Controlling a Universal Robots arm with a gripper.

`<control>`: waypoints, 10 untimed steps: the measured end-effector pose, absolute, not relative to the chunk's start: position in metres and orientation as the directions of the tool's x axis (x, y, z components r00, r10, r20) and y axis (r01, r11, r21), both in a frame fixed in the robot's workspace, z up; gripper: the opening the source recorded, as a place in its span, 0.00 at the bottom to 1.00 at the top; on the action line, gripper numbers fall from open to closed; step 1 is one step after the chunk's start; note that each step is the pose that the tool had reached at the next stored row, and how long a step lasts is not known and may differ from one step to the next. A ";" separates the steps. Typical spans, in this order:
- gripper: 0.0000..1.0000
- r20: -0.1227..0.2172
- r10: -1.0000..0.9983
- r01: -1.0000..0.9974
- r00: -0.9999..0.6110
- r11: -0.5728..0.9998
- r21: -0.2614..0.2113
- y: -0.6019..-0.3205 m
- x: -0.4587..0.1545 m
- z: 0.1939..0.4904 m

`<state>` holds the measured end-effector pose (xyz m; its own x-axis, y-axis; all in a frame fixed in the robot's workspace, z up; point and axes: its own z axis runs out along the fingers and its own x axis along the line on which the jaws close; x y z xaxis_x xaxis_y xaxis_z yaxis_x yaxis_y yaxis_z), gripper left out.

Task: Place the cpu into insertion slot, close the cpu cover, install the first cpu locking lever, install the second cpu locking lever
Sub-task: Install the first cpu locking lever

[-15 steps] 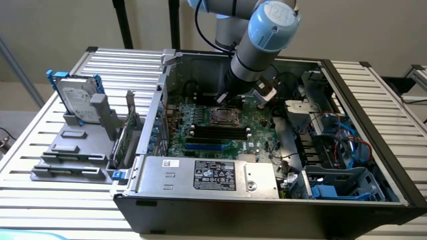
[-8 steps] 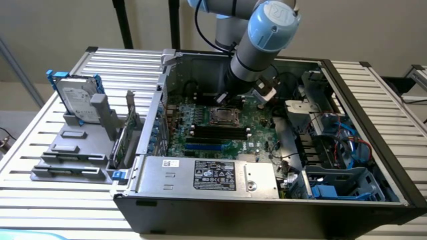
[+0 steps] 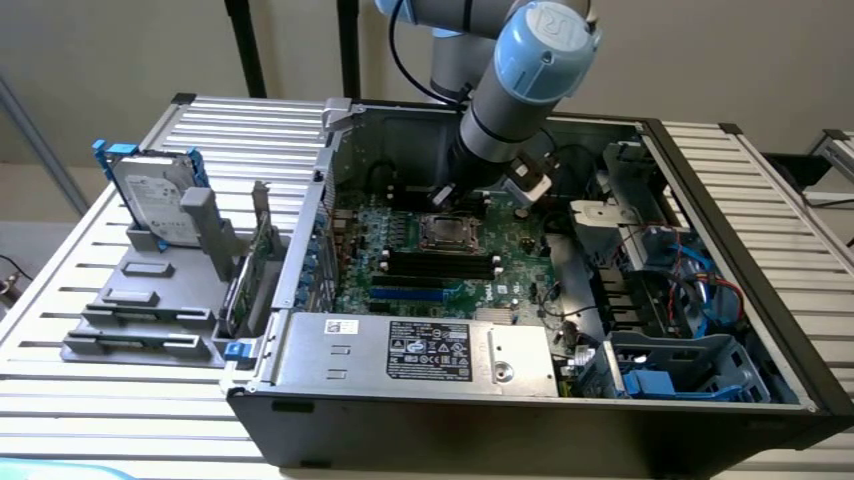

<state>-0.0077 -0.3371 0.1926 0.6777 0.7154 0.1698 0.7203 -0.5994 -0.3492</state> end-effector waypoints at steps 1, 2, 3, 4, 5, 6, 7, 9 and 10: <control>0.11 0.170 0.715 0.720 0.678 -0.600 -0.349 -0.337 -0.008 0.193; 0.11 0.170 0.715 0.720 0.678 -0.600 -0.349 -0.337 -0.008 0.193; 0.11 0.170 0.715 0.720 0.678 -0.600 -0.349 -0.337 -0.008 0.193; 0.11 0.170 0.715 0.720 0.678 -0.600 -0.349 -0.337 -0.008 0.193; 0.11 0.169 0.715 0.720 0.678 -0.600 -0.349 -0.337 -0.007 0.193; 0.11 0.169 0.715 0.720 0.678 -0.600 -0.349 -0.337 -0.007 0.193; 0.11 0.169 0.715 0.720 0.678 -0.600 -0.350 -0.337 -0.007 0.193; 0.11 0.168 0.715 0.719 0.678 -0.600 -0.350 -0.337 -0.006 0.193; 0.11 0.168 0.715 0.719 0.678 -0.600 -0.351 -0.338 -0.006 0.193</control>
<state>-0.0057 -0.3377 0.1926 0.6783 0.7153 0.1680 0.7192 -0.5997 -0.3509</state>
